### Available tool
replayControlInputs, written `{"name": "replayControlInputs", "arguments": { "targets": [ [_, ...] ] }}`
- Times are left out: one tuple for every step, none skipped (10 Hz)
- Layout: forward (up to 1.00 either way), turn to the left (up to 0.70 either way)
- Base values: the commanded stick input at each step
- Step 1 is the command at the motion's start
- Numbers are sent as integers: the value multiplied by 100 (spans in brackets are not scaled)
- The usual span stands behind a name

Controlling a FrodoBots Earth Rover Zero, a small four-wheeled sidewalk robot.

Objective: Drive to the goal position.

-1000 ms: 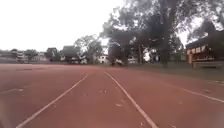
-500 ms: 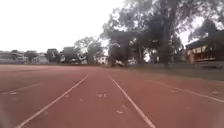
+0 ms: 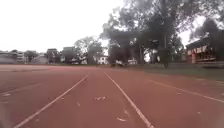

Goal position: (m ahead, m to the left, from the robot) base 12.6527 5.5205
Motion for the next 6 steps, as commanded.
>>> {"name": "replayControlInputs", "arguments": {
  "targets": [
    [45,0],
    [45,0],
    [45,0],
    [45,0],
    [45,0],
    [45,0]
  ]
}}
